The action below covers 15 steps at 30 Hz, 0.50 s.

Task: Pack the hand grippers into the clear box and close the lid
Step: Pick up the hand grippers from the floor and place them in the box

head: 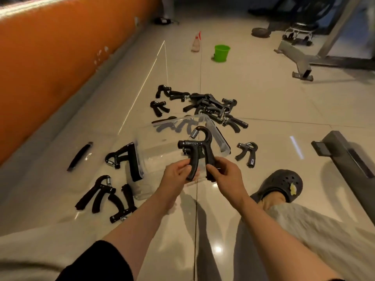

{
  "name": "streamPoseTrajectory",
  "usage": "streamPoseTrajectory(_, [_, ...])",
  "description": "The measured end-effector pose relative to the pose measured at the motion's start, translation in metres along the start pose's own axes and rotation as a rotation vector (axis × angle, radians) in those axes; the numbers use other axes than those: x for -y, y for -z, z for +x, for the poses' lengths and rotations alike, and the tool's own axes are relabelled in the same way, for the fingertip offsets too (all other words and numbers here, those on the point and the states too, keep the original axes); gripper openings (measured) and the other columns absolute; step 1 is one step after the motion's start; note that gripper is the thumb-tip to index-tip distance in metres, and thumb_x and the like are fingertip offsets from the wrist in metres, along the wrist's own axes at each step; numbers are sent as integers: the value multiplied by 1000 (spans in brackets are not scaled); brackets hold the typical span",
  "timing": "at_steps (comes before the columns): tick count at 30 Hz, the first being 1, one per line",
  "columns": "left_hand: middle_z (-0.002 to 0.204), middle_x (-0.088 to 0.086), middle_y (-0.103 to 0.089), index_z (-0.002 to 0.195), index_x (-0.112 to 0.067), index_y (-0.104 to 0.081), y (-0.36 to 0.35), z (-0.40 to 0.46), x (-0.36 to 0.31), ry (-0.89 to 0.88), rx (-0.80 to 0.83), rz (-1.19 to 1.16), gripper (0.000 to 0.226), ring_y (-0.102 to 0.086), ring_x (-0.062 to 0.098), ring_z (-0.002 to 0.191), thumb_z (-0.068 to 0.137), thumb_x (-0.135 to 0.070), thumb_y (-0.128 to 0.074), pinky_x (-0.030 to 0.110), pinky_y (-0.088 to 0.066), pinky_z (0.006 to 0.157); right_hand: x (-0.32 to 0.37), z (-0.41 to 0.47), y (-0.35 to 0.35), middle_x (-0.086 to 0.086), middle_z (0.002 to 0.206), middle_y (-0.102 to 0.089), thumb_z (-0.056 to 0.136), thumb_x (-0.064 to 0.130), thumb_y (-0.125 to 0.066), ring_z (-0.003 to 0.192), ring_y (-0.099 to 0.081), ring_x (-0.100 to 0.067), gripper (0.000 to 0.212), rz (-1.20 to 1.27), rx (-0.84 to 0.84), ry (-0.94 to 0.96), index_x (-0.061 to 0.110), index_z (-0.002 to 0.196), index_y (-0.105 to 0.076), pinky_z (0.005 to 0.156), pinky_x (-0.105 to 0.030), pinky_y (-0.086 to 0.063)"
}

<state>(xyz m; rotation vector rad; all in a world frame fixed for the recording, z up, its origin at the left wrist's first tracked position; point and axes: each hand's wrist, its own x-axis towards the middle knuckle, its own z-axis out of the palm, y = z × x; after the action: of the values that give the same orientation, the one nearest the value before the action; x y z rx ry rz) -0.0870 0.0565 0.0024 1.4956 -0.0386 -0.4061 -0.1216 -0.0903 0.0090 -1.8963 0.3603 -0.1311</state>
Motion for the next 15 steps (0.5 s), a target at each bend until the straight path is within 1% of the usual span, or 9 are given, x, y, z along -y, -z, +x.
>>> streamPoseTrajectory(2, [88,8,-70,121,-4,-56,16,3,-7,-23,-47,0,28,-69,14,78,98,0,-41,21,-57,75,13,5,-11,-13,82,-71,85,16,-67,75,-69,-28,13,-33,16,9,11,97,-69,72,-46,-58])
streamPoseTrajectory(4, [83,7,-68,119,2,-56,25,10,-11,-46,-105,30,27,-67,15,75,97,1,-41,16,-56,68,24,14,-19,-15,78,-70,82,16,-71,70,-70,-25,6,-95,18,12,13,85,-67,71,-45,-59])
streamPoseTrajectory(7, [83,7,-67,116,0,-58,24,23,-14,-73,-153,69,25,-65,14,77,97,0,-42,14,-56,68,36,33,-24,-7,71,-71,77,16,-76,62,-70,-17,13,-209,56,12,10,84,-66,68,-41,-60])
streamPoseTrajectory(10, [83,5,-66,110,-10,-60,21,38,-19,-65,-184,103,24,-65,9,75,96,0,-43,13,-55,65,40,61,-27,-7,74,-71,74,16,-76,64,-69,-19,13,-385,69,-26,9,83,-69,68,-39,-59])
streamPoseTrajectory(11, [82,3,-67,104,-13,-62,22,43,-20,-50,-191,119,24,-66,11,75,96,0,-44,15,-56,67,41,70,-29,-7,75,-71,74,16,-76,66,-69,-19,13,-430,75,-38,8,82,-71,69,-38,-59])
streamPoseTrajectory(13, [82,5,-69,90,-17,-66,30,58,-20,-10,-212,167,25,-67,21,82,94,1,-48,32,-56,77,43,90,-37,-8,76,-72,73,17,-76,68,-69,-20,14,-464,104,-70,7,81,-72,70,-40,-59])
streamPoseTrajectory(14, [85,8,-69,91,-15,-68,35,66,-21,16,-228,192,23,-67,25,86,92,0,-51,38,-55,82,44,99,-43,-9,76,-72,72,17,-77,69,-69,-21,14,-478,124,-89,6,80,-71,70,-41,-59])
streamPoseTrajectory(15, [88,10,-69,97,-10,-69,42,74,-20,40,-243,213,19,-66,25,89,91,0,-53,40,-55,85,45,110,-49,-10,76,-71,71,17,-78,70,-69,-22,16,-502,148,-110,6,80,-71,71,-41,-59])
